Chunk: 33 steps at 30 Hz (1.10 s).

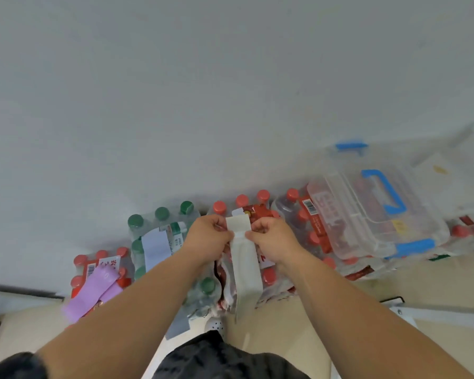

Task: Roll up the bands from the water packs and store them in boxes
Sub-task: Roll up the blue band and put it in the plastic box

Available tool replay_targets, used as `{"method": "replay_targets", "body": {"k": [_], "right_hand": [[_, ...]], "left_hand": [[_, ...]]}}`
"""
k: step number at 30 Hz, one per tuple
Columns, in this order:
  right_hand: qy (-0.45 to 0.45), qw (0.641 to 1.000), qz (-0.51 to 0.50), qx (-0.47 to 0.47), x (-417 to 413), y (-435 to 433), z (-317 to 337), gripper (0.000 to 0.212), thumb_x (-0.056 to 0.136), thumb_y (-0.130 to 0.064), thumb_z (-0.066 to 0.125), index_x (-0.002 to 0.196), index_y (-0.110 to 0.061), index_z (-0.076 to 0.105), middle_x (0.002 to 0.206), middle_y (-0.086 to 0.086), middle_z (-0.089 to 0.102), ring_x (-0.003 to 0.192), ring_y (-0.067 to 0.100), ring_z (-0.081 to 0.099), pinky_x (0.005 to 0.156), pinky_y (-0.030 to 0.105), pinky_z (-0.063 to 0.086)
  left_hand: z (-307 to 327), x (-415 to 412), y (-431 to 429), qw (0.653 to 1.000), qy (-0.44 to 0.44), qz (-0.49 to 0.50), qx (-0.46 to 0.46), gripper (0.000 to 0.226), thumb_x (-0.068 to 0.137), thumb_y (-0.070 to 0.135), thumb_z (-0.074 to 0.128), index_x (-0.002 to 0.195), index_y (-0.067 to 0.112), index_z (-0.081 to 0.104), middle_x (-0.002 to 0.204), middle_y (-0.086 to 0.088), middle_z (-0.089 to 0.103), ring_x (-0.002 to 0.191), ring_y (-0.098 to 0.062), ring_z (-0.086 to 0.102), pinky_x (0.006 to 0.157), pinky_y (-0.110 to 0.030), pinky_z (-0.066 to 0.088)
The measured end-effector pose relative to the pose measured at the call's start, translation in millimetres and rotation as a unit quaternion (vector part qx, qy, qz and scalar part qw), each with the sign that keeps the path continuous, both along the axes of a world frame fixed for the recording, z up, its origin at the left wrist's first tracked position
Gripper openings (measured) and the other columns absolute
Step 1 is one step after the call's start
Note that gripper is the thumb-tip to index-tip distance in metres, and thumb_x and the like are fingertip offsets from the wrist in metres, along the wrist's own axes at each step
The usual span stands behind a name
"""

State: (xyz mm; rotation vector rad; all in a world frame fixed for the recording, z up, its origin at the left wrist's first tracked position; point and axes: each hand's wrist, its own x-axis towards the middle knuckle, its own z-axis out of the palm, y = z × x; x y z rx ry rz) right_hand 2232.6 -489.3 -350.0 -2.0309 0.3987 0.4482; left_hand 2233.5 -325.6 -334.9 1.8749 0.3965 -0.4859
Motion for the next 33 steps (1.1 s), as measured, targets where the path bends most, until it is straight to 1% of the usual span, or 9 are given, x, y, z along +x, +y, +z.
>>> {"method": "replay_targets", "body": {"k": [3, 7, 10, 13, 16, 19, 25, 29, 33], "right_hand": [[-0.006, 1.0, 0.001, -0.027, 22, 6, -6, 0.006, 0.087, -0.022, 0.073, 0.092, -0.023, 0.071, 0.084, -0.001, 0.071, 0.067, 0.016, 0.064, 0.071, 0.038, 0.057], [-0.033, 0.996, 0.013, -0.084, 42, 10, -11, 0.007, 0.089, -0.022, 0.072, 0.095, -0.019, 0.073, 0.087, -0.002, 0.074, 0.077, 0.021, 0.071, 0.078, 0.04, 0.059], [-0.051, 0.991, 0.024, -0.118, 48, 10, -12, 0.006, 0.088, -0.025, 0.072, 0.093, -0.022, 0.073, 0.09, -0.006, 0.073, 0.084, 0.015, 0.069, 0.083, 0.036, 0.056], [-0.051, 0.985, 0.04, -0.163, 48, 9, -13, 0.009, 0.087, -0.032, 0.073, 0.085, -0.026, 0.066, 0.079, -0.009, 0.069, 0.074, 0.011, 0.066, 0.069, 0.033, 0.055], [-0.061, 0.979, 0.027, -0.195, 41, 9, -11, 0.02, 0.087, -0.041, 0.071, 0.082, -0.026, 0.058, 0.073, -0.007, 0.065, 0.068, 0.013, 0.063, 0.059, 0.033, 0.051], [-0.095, 0.983, 0.033, -0.156, 32, 15, -1, 0.02, 0.09, -0.043, 0.066, 0.082, -0.025, 0.06, 0.073, -0.007, 0.065, 0.071, 0.014, 0.063, 0.067, 0.039, 0.056], [-0.15, 0.98, 0.129, -0.013, 10, 65, 15, 0.017, 0.091, -0.038, 0.066, 0.08, -0.024, 0.063, 0.073, -0.009, 0.067, 0.071, 0.01, 0.063, 0.07, 0.036, 0.054], [-0.12, 0.965, 0.231, 0.019, -16, 111, 20, 0.018, 0.092, -0.04, 0.065, 0.08, -0.027, 0.06, 0.071, -0.01, 0.063, 0.068, 0.008, 0.06, 0.065, 0.033, 0.051], [-0.054, 0.95, 0.302, 0.055, -40, 161, 21, 0.017, 0.091, -0.034, 0.068, 0.077, -0.029, 0.058, 0.07, -0.007, 0.063, 0.066, 0.014, 0.063, 0.068, 0.036, 0.055]], "left_hand": [[-11, 24, 6, 0.999, -0.017, -0.022, 0.032, 0.009, 0.08, 0.004, 0.065, 0.083, 0.011, 0.07, 0.075, -0.013, 0.075, 0.064, -0.029, 0.073, 0.067, -0.047, 0.062], [-17, 48, 3, 0.99, -0.056, -0.065, 0.111, 0.008, 0.082, 0.007, 0.062, 0.079, 0.014, 0.065, 0.073, -0.007, 0.072, 0.069, -0.026, 0.072, 0.065, -0.037, 0.06], [-21, 58, 2, 0.974, -0.093, -0.088, 0.188, 0.01, 0.083, 0.013, 0.061, 0.075, 0.019, 0.059, 0.072, -0.004, 0.069, 0.07, -0.025, 0.067, 0.065, -0.035, 0.057], [-24, 56, 4, 0.967, -0.102, -0.09, 0.215, 0.005, 0.082, 0.019, 0.065, 0.08, 0.021, 0.061, 0.074, 0.001, 0.068, 0.071, -0.021, 0.065, 0.067, -0.034, 0.057], [-21, 44, 5, 0.965, -0.131, -0.071, 0.216, 0.022, 0.084, 0.022, 0.068, 0.072, 0.023, 0.05, 0.065, 0.008, 0.057, 0.062, -0.015, 0.057, 0.056, -0.028, 0.046], [-7, 24, 9, 0.963, -0.171, -0.024, 0.207, 0.032, 0.085, 0.022, 0.069, 0.065, 0.018, 0.043, 0.057, 0.004, 0.049, 0.052, -0.013, 0.044, 0.051, -0.028, 0.037], [13, -32, 59, 0.956, -0.141, 0.081, 0.243, 0.034, 0.086, 0.03, 0.071, 0.064, 0.017, 0.048, 0.054, 0.004, 0.049, 0.052, -0.014, 0.045, 0.054, -0.029, 0.04], [10, -72, 97, 0.941, -0.103, 0.144, 0.287, 0.033, 0.085, 0.027, 0.071, 0.064, 0.017, 0.047, 0.055, 0.005, 0.049, 0.053, -0.011, 0.044, 0.051, -0.026, 0.035], [-3, -108, 145, 0.935, -0.076, 0.185, 0.294, 0.029, 0.086, 0.032, 0.069, 0.065, 0.019, 0.053, 0.055, 0.005, 0.055, 0.053, -0.013, 0.049, 0.052, -0.026, 0.034]]}}
